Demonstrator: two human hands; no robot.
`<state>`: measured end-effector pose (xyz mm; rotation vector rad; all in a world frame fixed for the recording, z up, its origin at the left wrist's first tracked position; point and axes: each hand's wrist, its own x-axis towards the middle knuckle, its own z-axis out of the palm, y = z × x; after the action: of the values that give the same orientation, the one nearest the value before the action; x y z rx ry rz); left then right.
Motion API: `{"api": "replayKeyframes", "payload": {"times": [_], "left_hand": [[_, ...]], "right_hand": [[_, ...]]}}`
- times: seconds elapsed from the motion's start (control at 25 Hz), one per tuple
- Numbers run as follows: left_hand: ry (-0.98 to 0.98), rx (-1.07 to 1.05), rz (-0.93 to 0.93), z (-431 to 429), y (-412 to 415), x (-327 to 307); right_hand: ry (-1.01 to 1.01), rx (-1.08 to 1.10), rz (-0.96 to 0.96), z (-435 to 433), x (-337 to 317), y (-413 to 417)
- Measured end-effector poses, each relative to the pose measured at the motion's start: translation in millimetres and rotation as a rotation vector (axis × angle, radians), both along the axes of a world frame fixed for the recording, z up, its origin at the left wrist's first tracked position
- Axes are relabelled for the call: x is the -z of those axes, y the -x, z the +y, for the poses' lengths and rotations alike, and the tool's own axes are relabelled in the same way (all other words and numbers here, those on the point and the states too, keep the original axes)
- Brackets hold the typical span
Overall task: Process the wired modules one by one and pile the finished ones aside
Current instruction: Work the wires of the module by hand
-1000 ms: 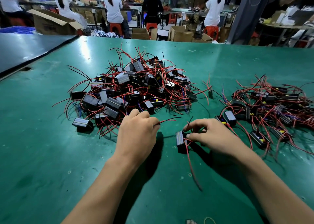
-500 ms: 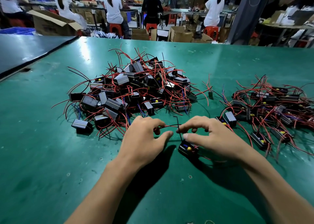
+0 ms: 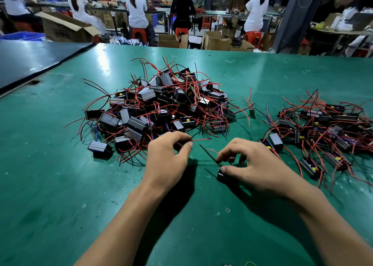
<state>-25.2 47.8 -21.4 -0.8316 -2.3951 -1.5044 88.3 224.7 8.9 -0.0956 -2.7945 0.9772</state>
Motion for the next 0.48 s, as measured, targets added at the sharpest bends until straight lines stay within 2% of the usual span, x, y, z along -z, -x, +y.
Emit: {"api": "replayKeyframes", "payload": {"times": [0.16,0.48], "left_hand": [[-0.050,-0.063,-0.018,-1,3,-4],[-0.002,0.049,0.017,2,-4,-5]], "right_hand": [[-0.005,0.061,-0.023,4,2,1],[-0.083,0.112,0.118,-16,16,7]]}}
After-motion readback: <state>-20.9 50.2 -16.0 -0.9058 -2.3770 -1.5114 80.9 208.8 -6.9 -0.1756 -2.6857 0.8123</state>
